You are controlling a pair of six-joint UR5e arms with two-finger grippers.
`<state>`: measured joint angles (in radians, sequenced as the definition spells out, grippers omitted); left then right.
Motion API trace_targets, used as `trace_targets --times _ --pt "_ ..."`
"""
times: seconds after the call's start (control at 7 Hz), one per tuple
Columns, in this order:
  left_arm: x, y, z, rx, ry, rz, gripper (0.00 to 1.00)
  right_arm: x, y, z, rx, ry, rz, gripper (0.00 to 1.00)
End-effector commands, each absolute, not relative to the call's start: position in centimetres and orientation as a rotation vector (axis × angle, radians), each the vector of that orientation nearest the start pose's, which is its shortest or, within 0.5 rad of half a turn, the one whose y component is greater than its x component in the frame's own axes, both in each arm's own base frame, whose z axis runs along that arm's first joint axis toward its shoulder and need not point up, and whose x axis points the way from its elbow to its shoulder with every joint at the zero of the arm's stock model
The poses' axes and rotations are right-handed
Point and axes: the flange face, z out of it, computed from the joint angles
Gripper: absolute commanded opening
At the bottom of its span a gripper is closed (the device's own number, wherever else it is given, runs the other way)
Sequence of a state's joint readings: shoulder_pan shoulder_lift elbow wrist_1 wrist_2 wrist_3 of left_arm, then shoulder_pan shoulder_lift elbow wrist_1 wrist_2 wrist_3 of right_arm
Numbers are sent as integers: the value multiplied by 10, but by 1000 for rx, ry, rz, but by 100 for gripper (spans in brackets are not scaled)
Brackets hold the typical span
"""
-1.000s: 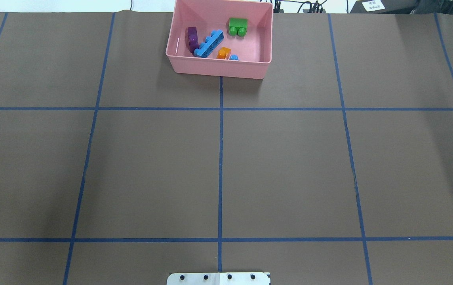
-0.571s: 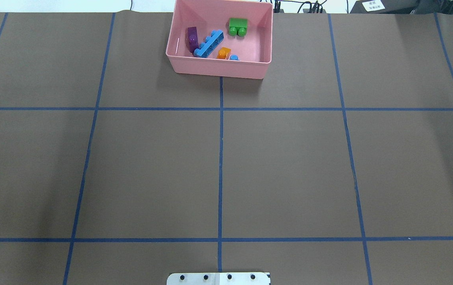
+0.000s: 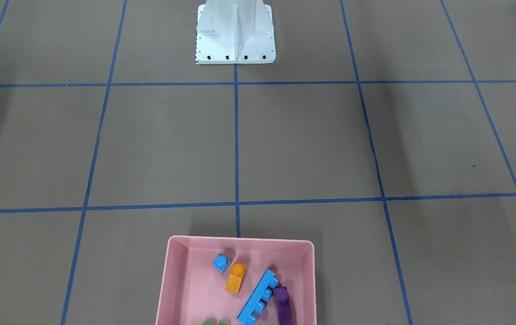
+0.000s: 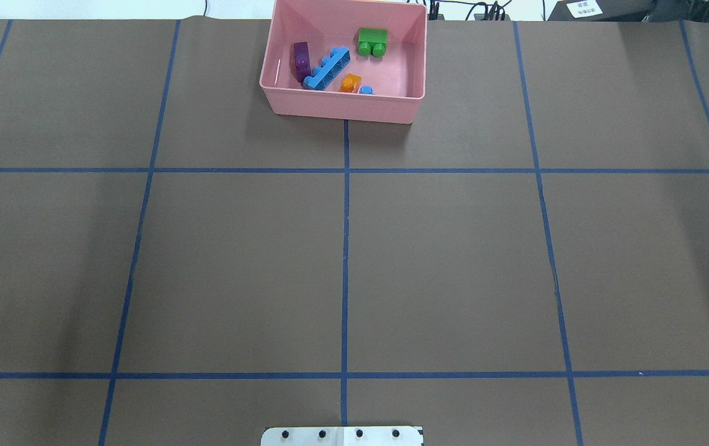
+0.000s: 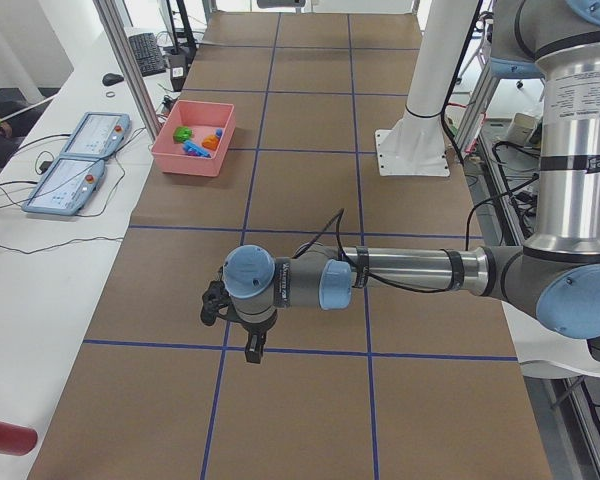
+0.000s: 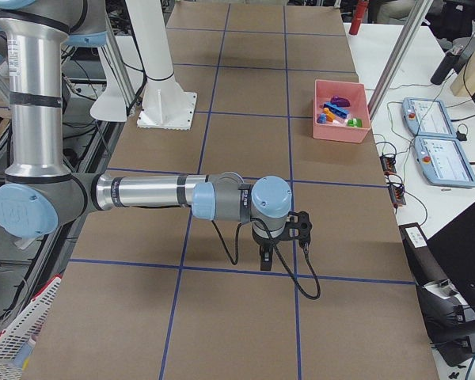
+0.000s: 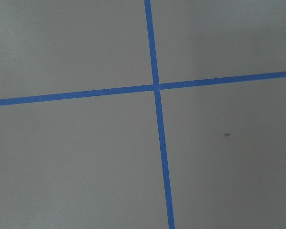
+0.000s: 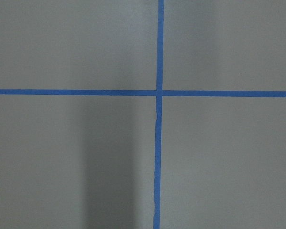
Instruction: Put all blocks into box
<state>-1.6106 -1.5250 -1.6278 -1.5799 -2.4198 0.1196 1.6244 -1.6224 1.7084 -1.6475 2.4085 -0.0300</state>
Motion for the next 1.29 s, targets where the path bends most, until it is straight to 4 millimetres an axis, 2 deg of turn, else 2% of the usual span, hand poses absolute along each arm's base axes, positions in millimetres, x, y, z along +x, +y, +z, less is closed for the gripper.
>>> trace_targets --times 0.0,0.57,0.71,1.14 --pt "-77 -471 648 83 845 82 100 84 -464 619 40 -835 24 100" --pt "-78 -472 647 72 842 58 100 84 -463 622 21 -834 56 100" --pt "-78 -474 641 36 846 -46 100 84 -463 624 18 -836 57 100" --pt "-78 -474 644 56 847 -60 100 84 -461 627 13 -836 59 100"
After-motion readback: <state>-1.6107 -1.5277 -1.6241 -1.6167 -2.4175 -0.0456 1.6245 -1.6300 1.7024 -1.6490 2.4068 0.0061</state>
